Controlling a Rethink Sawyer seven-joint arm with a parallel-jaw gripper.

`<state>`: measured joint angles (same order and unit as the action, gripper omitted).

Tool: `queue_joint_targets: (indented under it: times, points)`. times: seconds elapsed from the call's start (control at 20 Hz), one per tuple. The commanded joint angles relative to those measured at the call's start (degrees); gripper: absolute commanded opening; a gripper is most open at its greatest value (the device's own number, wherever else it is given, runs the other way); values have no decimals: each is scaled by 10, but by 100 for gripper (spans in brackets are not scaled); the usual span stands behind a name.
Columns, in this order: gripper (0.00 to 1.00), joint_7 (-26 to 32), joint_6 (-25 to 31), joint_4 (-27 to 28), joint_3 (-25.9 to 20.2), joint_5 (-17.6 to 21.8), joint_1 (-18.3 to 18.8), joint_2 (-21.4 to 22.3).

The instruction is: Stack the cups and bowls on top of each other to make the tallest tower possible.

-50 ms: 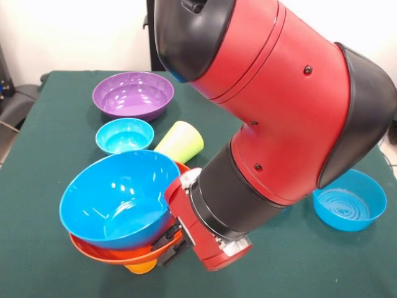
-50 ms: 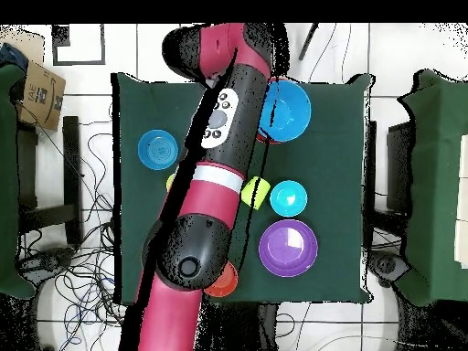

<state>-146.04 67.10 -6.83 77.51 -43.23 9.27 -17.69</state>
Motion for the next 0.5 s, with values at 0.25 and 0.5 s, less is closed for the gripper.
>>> queue_joint_targets:
  times: [0.25,0.5]
  points:
    - [0,183,74,23,-54,-27,-2,3]
    - [0,186,74,25,-45,-32,0,3]
